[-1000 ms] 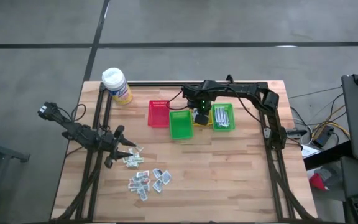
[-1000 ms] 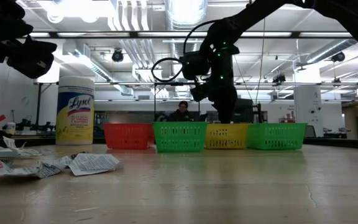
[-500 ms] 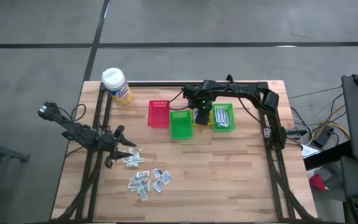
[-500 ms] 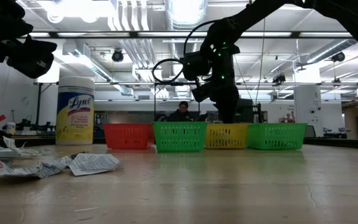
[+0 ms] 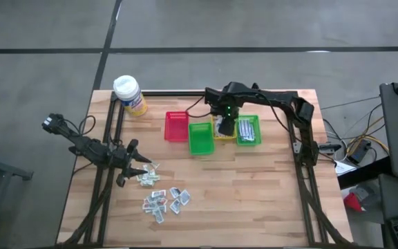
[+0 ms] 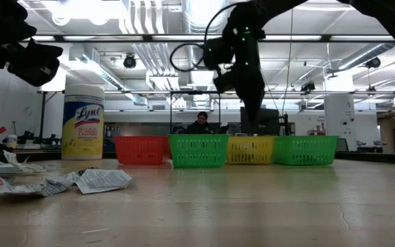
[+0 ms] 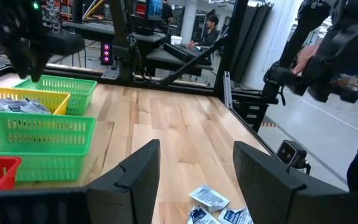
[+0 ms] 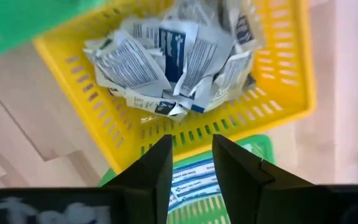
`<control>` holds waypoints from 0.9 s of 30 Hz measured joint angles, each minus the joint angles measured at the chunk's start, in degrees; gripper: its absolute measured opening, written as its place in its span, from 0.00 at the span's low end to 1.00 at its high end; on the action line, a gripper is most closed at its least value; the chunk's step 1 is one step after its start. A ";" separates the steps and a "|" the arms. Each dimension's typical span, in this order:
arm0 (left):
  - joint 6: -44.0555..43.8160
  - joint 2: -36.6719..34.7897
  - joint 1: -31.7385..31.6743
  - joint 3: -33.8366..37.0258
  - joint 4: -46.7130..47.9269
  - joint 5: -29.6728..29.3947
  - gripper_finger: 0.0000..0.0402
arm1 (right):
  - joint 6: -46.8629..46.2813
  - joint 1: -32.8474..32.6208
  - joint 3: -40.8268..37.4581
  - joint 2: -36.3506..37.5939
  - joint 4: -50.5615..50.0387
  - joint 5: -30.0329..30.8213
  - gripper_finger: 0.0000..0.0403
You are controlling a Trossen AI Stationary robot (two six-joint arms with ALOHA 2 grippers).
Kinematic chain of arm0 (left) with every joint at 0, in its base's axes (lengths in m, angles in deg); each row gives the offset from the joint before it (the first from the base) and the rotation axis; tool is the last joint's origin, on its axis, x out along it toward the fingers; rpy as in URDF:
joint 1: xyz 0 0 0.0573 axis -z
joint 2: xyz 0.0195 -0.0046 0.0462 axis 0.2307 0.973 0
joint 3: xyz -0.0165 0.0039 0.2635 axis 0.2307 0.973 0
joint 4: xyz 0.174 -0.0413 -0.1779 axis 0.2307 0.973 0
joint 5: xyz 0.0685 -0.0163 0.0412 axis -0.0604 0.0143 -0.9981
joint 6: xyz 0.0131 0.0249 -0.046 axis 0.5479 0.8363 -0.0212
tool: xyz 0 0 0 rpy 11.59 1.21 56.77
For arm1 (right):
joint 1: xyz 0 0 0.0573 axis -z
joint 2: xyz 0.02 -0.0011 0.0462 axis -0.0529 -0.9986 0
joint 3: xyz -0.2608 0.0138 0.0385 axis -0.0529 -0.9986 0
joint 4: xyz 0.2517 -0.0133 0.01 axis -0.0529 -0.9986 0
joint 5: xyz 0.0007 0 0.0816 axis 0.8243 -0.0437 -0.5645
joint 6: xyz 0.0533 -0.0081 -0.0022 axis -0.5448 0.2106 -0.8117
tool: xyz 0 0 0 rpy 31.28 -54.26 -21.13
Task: Pick & Place First Aid Supplies
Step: Put the alcohol pad into the yellow basket
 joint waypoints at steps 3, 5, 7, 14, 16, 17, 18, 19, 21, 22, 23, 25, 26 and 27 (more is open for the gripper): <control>0.00 0.00 0.00 0.00 0.00 0.02 0.49 | 0.02 -0.37 3.37 0.07 -1.31 -0.01 0.26; 0.00 0.00 0.01 0.00 0.00 0.02 0.49 | 0.00 -0.63 5.91 0.07 -2.73 -0.01 0.25; 0.00 0.00 0.00 0.00 0.01 0.09 0.49 | 0.00 -0.94 8.85 0.11 -4.03 0.00 0.24; 0.00 0.00 0.00 0.00 0.01 0.23 0.49 | 0.00 -2.43 19.84 0.17 -8.52 -0.01 0.21; 0.00 0.00 0.00 0.00 0.01 0.42 0.49 | 0.00 -2.97 22.75 0.21 -9.20 0.00 0.20; -0.01 0.00 0.02 0.00 0.01 0.57 0.49 | 0.00 -3.34 24.22 0.22 -9.30 -0.01 0.20; -0.02 0.00 0.02 0.00 0.03 0.63 0.49 | 0.00 -3.69 25.61 0.22 -9.30 -0.01 0.19; -0.06 0.00 0.02 0.00 0.01 0.64 0.49 | -0.03 -4.08 26.85 0.22 -9.34 -0.01 0.19; -0.20 0.00 0.02 0.00 0.03 0.68 0.49 | -0.66 -4.90 29.51 0.22 -9.55 -0.01 0.18; -0.24 0.00 0.02 0.00 0.03 0.70 0.49 | -1.20 -5.27 30.65 0.22 -9.77 -0.01 0.18; -0.26 0.00 0.01 0.00 0.02 0.70 0.49 | -1.62 -5.74 31.70 0.22 -9.88 -0.01 0.17; -0.35 0.00 0.02 0.00 0.03 0.70 0.49 | -2.49 -6.65 33.62 0.24 -10.23 -0.01 0.17; -0.45 0.00 0.00 0.00 0.03 0.72 0.49 | -2.83 -7.09 34.37 0.24 -10.51 -0.01 0.17; -0.55 0.00 0.02 0.00 0.04 0.71 0.49 | -3.06 -7.64 34.84 0.24 -10.43 0.00 0.17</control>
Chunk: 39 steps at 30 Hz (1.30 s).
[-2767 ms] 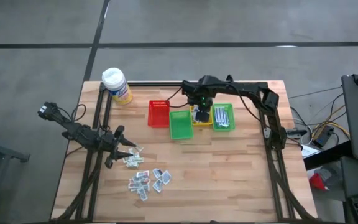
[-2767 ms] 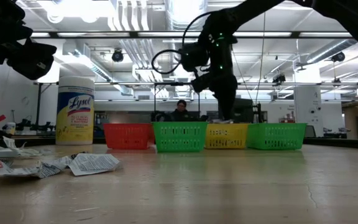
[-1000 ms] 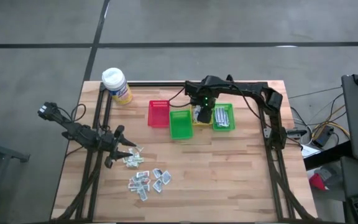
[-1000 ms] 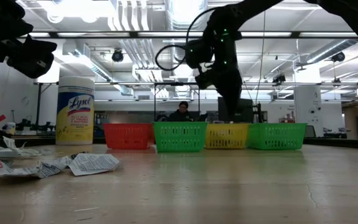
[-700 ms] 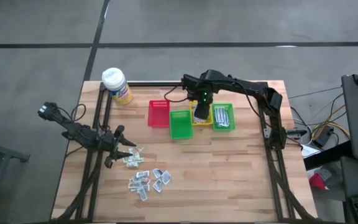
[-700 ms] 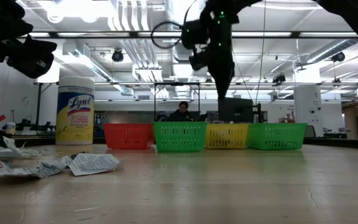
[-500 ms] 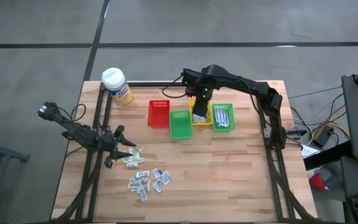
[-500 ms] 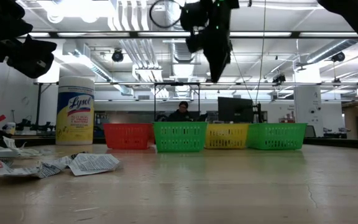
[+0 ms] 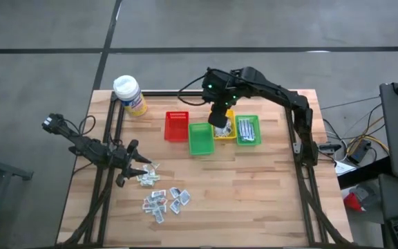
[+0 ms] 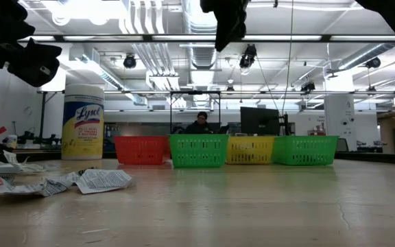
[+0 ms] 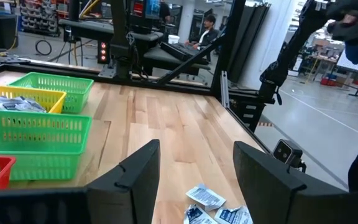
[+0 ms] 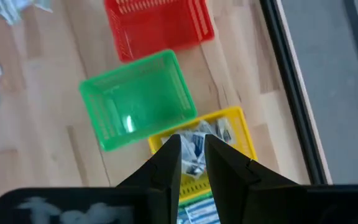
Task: Pick & Place First Aid Supplies
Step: Put the alcohol pad into the yellow basket
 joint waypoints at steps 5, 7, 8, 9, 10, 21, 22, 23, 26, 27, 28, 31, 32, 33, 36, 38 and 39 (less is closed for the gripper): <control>-0.90 0.00 -0.01 0.00 0.03 0.19 0.49 | -0.82 -3.13 -0.14 0.79 -0.92 -0.02 0.18; -0.92 0.00 0.00 0.00 0.02 0.27 0.49 | -1.72 -4.53 -0.17 0.81 -2.07 -0.02 0.17; -0.92 0.00 0.00 0.00 0.02 0.28 0.49 | -2.11 -5.30 -0.17 0.81 -2.36 -0.02 0.17; -0.92 0.00 0.00 0.00 0.03 0.26 0.49 | -2.40 -6.10 -0.17 0.81 -2.70 0.01 0.17; -0.93 0.00 0.00 0.00 0.03 0.26 0.49 | -2.54 -6.95 -0.19 0.81 -2.94 0.00 0.16; -1.03 0.00 0.00 0.00 0.03 0.38 0.49 | -4.26 -17.44 -0.23 0.81 -2.71 -0.02 0.13; -1.04 0.00 0.00 0.00 0.03 0.38 0.49 | -4.72 -18.41 -0.23 0.81 -2.66 -0.02 0.13; -1.12 0.00 0.00 0.00 0.03 0.38 0.49 | -5.32 -19.31 -0.23 0.81 -2.59 -0.02 0.13; -1.64 0.00 0.00 0.00 0.03 0.38 0.49 | -6.84 -21.98 -0.23 0.81 -2.49 -0.02 0.13; -2.12 0.00 0.00 0.00 0.03 0.38 0.49 | -7.24 -22.89 -0.25 0.81 -2.40 -0.02 0.13; -2.68 0.00 0.00 0.00 0.03 0.38 0.49 | -7.59 -23.75 -0.23 0.79 -2.32 -0.02 0.13; -4.38 0.02 0.00 0.00 0.03 0.41 0.49 | -8.41 -26.20 -0.25 0.79 -2.27 -0.02 0.13; -4.94 0.02 -0.01 0.00 0.02 0.40 0.49 | -8.64 -26.98 -0.25 0.79 -2.25 -0.02 0.13; -5.38 0.02 0.00 0.00 0.01 0.41 0.49 | -8.82 -27.69 -0.25 0.76 -2.23 -0.02 0.13; -5.95 0.02 0.00 0.00 0.03 0.41 0.49 | -8.96 -29.70 -0.25 0.74 -2.12 0.00 0.13; -5.97 0.02 0.00 -0.01 0.03 0.41 0.49 | -9.00 -30.89 -0.25 0.74 -1.79 -0.02 0.13; -5.97 0.02 0.00 0.00 0.03 0.41 0.49 | -9.11 -31.52 -0.25 0.74 -1.38 -0.02 0.13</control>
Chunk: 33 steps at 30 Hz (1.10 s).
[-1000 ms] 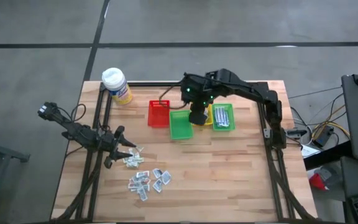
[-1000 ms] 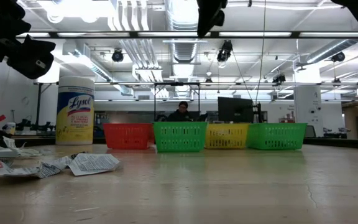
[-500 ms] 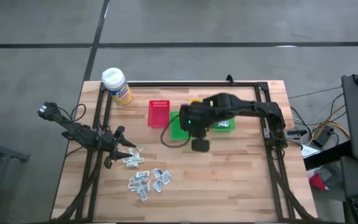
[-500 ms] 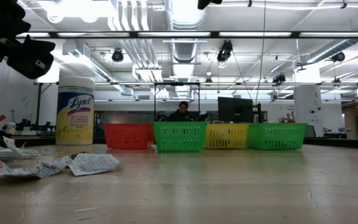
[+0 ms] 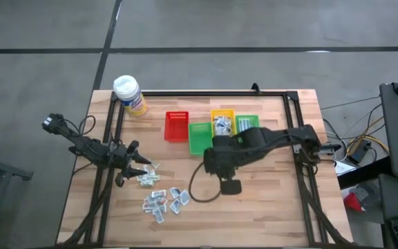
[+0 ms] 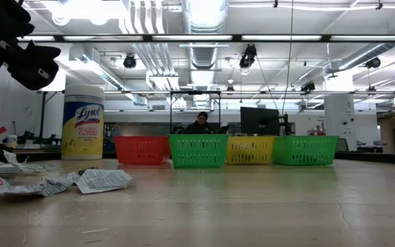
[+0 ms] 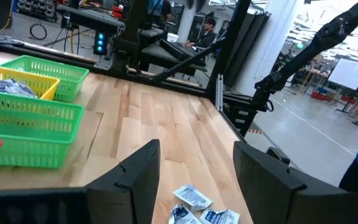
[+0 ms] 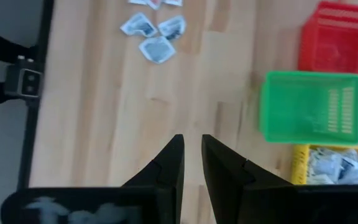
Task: Pick & Place First Aid Supplies
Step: Put the alcohol pad into the yellow basket
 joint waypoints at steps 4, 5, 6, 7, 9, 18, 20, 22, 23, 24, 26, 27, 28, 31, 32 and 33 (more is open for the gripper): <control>0.00 0.00 0.00 0.00 -0.01 0.00 0.49 | -0.09 -1.99 0.00 0.00 2.69 0.00 0.13; 0.00 0.00 0.00 0.00 0.00 0.00 0.49 | 0.00 -2.40 0.00 0.00 3.59 0.00 0.13; 0.00 0.00 -0.02 -0.02 0.00 0.01 0.49 | 0.04 -2.81 0.00 0.00 4.54 0.00 0.13; 0.00 0.00 0.00 0.00 0.00 0.09 0.49 | 0.04 -3.18 0.00 0.00 5.46 0.00 0.13; 0.02 0.00 -0.02 0.00 0.00 0.86 0.49 | 0.10 -3.82 0.00 0.00 7.27 0.00 0.13; -1.58 0.00 0.00 -0.02 0.00 4.09 0.49 | -0.24 -5.94 -0.17 -0.63 14.70 -4.28 0.13; -3.03 0.00 0.00 0.00 -0.02 4.09 0.49 | -1.45 -6.40 -0.21 -1.17 15.61 -4.36 0.13; -4.62 0.00 0.00 -0.01 -0.02 4.08 0.49 | -3.04 -6.79 -0.22 -2.01 16.14 -4.40 0.13; -5.09 0.00 -0.01 -0.02 -0.02 4.09 0.49 | -3.63 -7.01 -0.22 -2.49 16.56 -4.48 0.13; -5.42 0.00 -0.01 -0.02 -0.01 4.09 0.49 | -3.82 -7.25 -0.22 -3.05 17.00 -4.66 0.13; -5.42 0.00 -0.01 -0.02 -0.01 4.08 0.49 | -3.82 -7.60 -0.22 -4.53 17.91 -5.77 0.13; -5.40 0.00 -0.02 -0.02 0.00 4.08 0.49 | -3.76 -7.80 -0.22 -5.34 18.54 -6.47 0.13; -5.40 0.00 -0.01 -0.02 0.00 4.07 0.49 | -3.72 -7.83 -0.22 -6.29 19.41 -7.33 0.13; -5.40 0.02 0.00 -0.02 0.07 4.07 0.49 | -3.70 -7.90 -0.22 -8.69 21.44 -10.04 0.13; -5.40 0.02 -0.02 -0.02 0.05 4.07 0.49 | -3.70 -7.86 -0.22 -9.28 22.11 -10.51 0.13; -5.40 0.02 0.00 -0.02 0.06 4.07 0.49 | -3.70 -7.81 -0.22 -10.13 22.73 -10.58 0.13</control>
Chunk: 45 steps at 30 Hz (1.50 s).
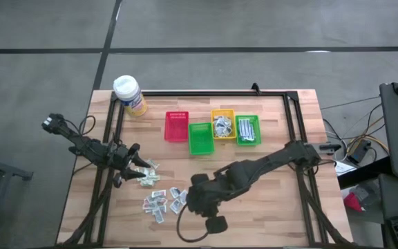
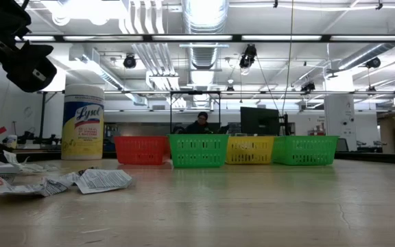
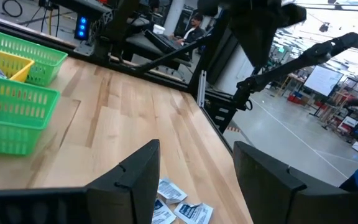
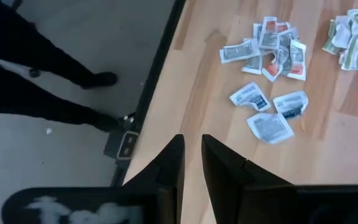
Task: Pick & Place First Aid Supplies
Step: Put the alcohol pad into the yellow basket
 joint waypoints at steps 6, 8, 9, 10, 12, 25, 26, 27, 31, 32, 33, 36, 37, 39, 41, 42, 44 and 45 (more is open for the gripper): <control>0.01 0.00 0.00 0.00 -0.02 0.00 0.49 | 2.62 0.24 0.00 -3.96 3.55 0.02 0.13; 0.02 0.00 0.00 0.00 -0.04 0.00 0.49 | 3.82 0.39 0.00 -5.17 5.25 0.00 0.13; 0.01 0.02 0.00 0.00 0.00 0.00 0.49 | 4.24 0.46 0.00 -5.85 5.83 0.02 0.13; 0.00 0.02 -0.02 0.00 -0.02 0.00 0.49 | 4.94 0.64 0.00 -6.52 6.49 0.01 0.13; 0.02 0.02 0.00 0.00 0.00 0.00 0.49 | 6.23 0.87 0.00 -7.77 7.40 0.06 0.13; 0.04 0.02 0.00 0.00 0.02 -0.02 0.49 | 10.01 4.64 -0.01 -13.54 9.80 0.50 0.13; 0.04 0.02 0.00 0.00 0.10 -0.02 0.49 | 10.27 5.00 -0.17 -13.58 9.80 0.48 0.13; 0.04 0.02 -0.02 0.00 0.11 -0.02 0.49 | 10.36 5.34 -0.59 -13.58 10.13 0.48 0.13; 0.06 0.02 -0.02 0.00 0.14 -0.02 0.49 | 10.56 6.57 -2.37 -13.60 11.49 0.52 0.13; 0.09 0.02 0.00 0.00 0.16 -0.02 0.49 | 10.51 6.77 -2.94 -13.58 11.98 0.48 0.13; 0.09 0.02 0.00 0.00 0.20 -0.02 0.49 | 10.49 6.96 -3.69 -13.58 12.99 0.44 0.13; 0.09 0.02 -0.02 0.00 0.22 -0.02 0.49 | 10.45 7.28 -6.21 -13.58 14.99 0.33 0.13; 0.09 0.02 0.00 0.00 0.22 -0.02 0.49 | 10.38 7.35 -7.15 -13.58 15.46 0.31 0.13; 0.11 0.02 -0.02 0.00 0.26 -0.02 0.49 | 10.34 7.39 -8.88 -13.58 16.25 0.31 0.13; 0.11 0.02 -0.01 0.00 0.30 -0.02 0.49 | 10.36 7.39 -10.19 -13.58 16.58 0.29 0.13; 0.13 0.02 0.00 0.00 0.31 -0.03 0.49 | 10.36 7.38 -10.92 -13.58 16.80 0.28 0.13; 0.13 0.02 -0.01 0.00 0.33 -0.02 0.49 | 10.36 7.37 -12.49 -13.58 17.23 0.28 0.13; 0.13 0.02 -0.02 0.00 0.33 -0.04 0.49 | 10.38 7.37 -13.31 -13.58 17.54 0.28 0.13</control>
